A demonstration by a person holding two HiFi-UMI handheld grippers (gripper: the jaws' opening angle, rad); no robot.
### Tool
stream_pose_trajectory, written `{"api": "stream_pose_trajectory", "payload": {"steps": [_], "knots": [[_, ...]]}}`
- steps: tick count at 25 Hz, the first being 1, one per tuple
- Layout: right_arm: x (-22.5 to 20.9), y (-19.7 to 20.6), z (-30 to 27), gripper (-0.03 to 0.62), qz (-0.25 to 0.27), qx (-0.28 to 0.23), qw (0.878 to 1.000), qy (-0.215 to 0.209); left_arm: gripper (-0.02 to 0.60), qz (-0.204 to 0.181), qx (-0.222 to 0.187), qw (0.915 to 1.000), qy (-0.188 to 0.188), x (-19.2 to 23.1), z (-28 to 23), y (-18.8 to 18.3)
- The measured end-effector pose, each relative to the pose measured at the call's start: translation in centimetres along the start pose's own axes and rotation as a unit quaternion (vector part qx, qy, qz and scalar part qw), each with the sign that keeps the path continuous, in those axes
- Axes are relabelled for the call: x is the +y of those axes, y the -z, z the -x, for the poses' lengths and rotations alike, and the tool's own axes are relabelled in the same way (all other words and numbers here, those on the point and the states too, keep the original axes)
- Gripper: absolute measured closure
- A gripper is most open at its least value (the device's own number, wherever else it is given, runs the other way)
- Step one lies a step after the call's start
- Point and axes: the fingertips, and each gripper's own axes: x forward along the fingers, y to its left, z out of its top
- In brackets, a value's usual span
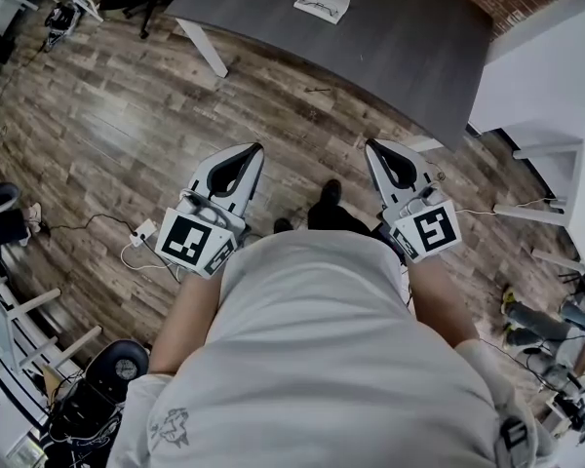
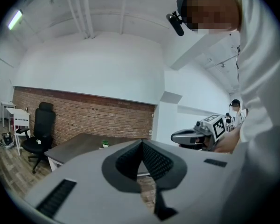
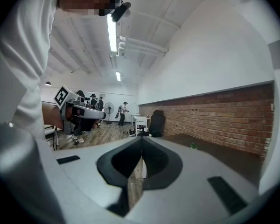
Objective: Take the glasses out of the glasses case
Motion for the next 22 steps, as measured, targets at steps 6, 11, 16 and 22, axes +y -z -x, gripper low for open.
{"api": "stream_pose_trajectory", "payload": {"steps": [6, 11, 16, 22], "knots": [[-5.4, 1.5, -0.6, 0.524, -0.011, 0.009, 1.0, 0.001, 0.571, -0.001, 0.009, 1.0, -0.004, 0.1, -5.1, -0.1], [-10.8, 2.3, -1.1, 0.479, -0.024, 0.011, 1.0, -0.007, 0.571, -0.002, 0.018, 0.9998, -0.003, -0.2, -10.8, -0.6], [-16.0, 3.0, -1.0, 0.444, -0.038, 0.014, 0.999, -0.012, 0.571, -0.007, 0.027, 0.9996, 0.0, -1.0, -15.9, -1.3], [-20.1, 4.1, -0.8, 0.441, -0.05, 0.009, 0.999, -0.018, 0.571, -0.008, 0.042, 0.9991, 0.003, -1.9, -20.3, -1.1]]}}
